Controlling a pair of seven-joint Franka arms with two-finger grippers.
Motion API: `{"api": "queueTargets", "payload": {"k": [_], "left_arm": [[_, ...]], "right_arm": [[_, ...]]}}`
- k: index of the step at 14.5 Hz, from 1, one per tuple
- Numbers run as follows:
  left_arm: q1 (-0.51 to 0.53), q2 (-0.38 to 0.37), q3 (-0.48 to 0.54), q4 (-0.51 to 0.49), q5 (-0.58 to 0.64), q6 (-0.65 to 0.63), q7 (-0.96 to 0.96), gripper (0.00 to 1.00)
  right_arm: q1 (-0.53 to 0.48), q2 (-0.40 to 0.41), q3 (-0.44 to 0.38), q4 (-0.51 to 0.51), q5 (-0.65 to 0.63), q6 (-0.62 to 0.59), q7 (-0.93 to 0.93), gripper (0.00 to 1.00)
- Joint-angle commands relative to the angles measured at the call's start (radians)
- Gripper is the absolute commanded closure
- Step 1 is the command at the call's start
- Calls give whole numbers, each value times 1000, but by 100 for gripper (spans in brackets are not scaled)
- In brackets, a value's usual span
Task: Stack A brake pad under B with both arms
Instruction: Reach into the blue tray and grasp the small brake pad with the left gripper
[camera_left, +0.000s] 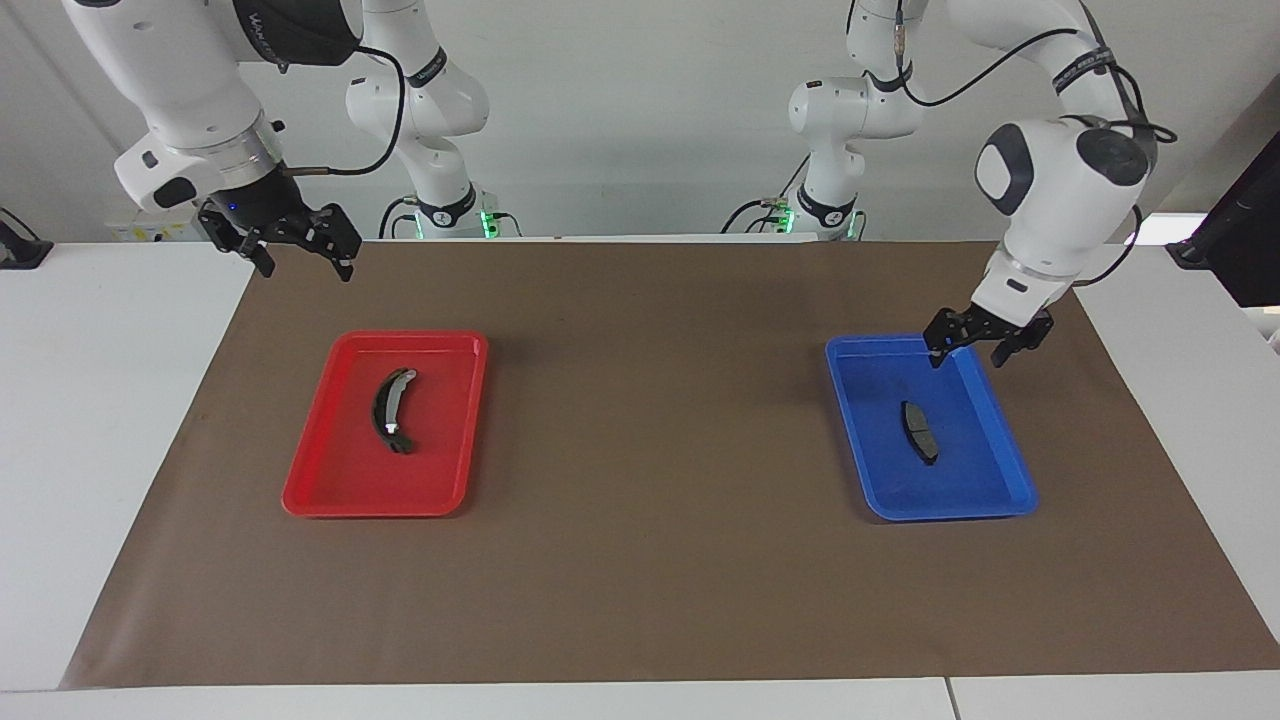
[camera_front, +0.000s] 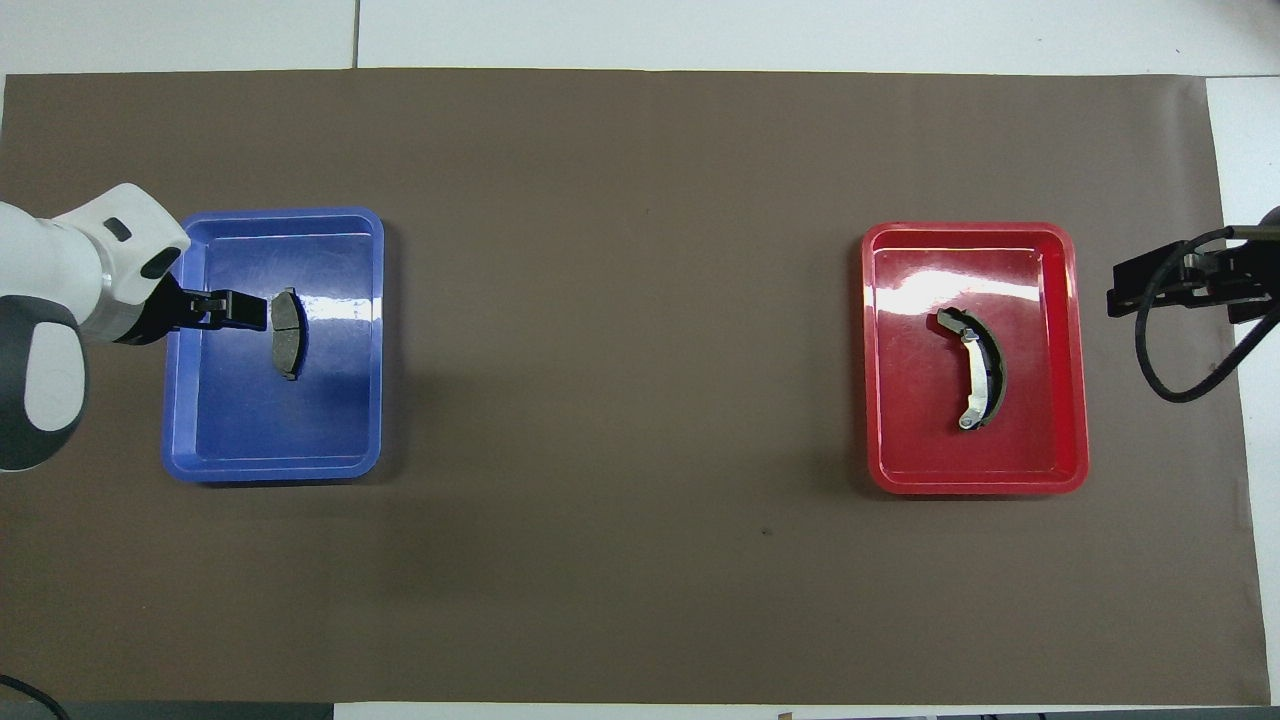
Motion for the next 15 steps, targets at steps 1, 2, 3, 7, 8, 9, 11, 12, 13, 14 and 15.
{"api": "queueTargets", "payload": {"k": [1,2,3,7,8,9,11,12,13,14,15], "left_arm": [[-5,41,11,-80,16,128,-28,4],[-2,52,12,-103,16,171,-28,4],[2,72,11,-124,16,215,-28,4],[4,133,11,-145,16,311,-55,7],[4,167,11,-145,16,350,-68,8],[4,192,12,-145,16,393,-68,8],[6,199,12,-143,16,401,-68,10],[6,199,14,-143,16,398,-66,17],[6,199,16,-143,16,394,-66,24],[6,198,16,-142,16,391,-66,37],[6,195,17,-137,16,371,-66,56]], "right_arm": [[-9,-3,3,-8,19,1,-8,0],[-9,-3,3,-8,19,1,-8,0],[-9,-3,3,-6,19,0,-8,0],[-9,-3,3,-8,19,0,-8,0],[-9,-3,3,-6,19,0,-8,0],[-9,-3,3,-6,19,1,-8,0],[-11,-3,2,-6,18,9,-8,0],[-17,-2,-5,-6,15,13,-6,0],[-34,-2,-9,-3,18,29,-5,0],[-41,-2,-9,-6,18,39,-6,0],[-40,0,-8,-6,18,43,-11,0]]}}
